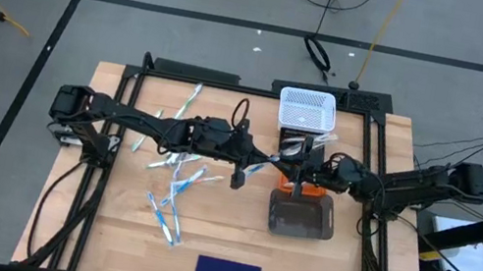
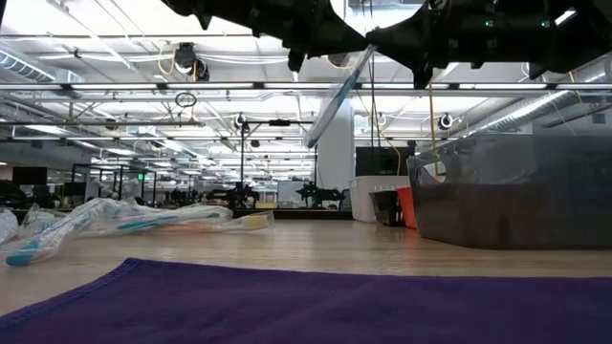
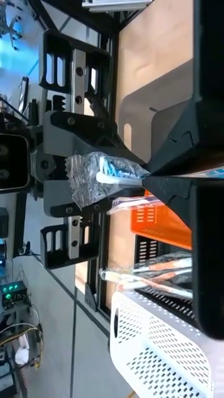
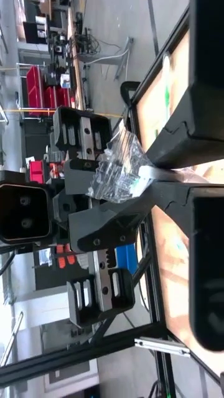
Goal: Pick & Place Toothbrushes
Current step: Put the blue toothbrush into the white bin
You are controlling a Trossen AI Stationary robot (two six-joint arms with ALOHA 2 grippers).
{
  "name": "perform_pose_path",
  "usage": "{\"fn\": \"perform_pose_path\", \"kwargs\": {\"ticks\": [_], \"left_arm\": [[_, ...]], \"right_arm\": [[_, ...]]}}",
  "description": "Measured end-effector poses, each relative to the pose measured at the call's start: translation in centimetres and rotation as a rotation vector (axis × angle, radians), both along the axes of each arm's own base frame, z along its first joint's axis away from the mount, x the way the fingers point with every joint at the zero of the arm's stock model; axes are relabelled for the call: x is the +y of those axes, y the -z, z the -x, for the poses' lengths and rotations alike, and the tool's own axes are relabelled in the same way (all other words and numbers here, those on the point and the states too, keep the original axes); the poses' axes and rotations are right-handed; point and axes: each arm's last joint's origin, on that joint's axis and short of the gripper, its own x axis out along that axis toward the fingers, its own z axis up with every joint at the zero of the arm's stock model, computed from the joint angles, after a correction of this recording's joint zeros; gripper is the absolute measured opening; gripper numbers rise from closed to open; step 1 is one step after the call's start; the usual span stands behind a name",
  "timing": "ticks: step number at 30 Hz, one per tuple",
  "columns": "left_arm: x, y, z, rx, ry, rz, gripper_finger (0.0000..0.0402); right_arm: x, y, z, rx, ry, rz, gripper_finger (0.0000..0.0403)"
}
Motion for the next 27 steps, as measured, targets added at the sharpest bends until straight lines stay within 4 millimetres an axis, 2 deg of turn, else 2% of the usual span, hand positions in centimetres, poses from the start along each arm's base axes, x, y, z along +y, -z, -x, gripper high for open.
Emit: {"fn": "perform_pose_path", "kwargs": {"ticks": [7,12,18,27], "left_arm": [[0.0,0.4,0.2,0.046,-0.004,-0.03,0.006],[0.8,-0.1,1.1,0.099,-0.078,-0.062,0.0107],[1.1,-0.7,2.3,0.166,-0.106,-0.04,0.0136],[1.1,-0.2,2.6,0.225,-0.105,-0.038,0.0141]], "right_arm": [[-0.1,0.0,0.0,0.003,0.007,0.007,0.0016],[-1.3,-0.4,0.3,-0.009,0.059,0.015,0.0016],[-3.5,-0.5,0.8,0.006,0.156,0.018,0.0016],[-8.2,-1.2,2.7,-0.005,0.368,-0.007,0.0016]]}}
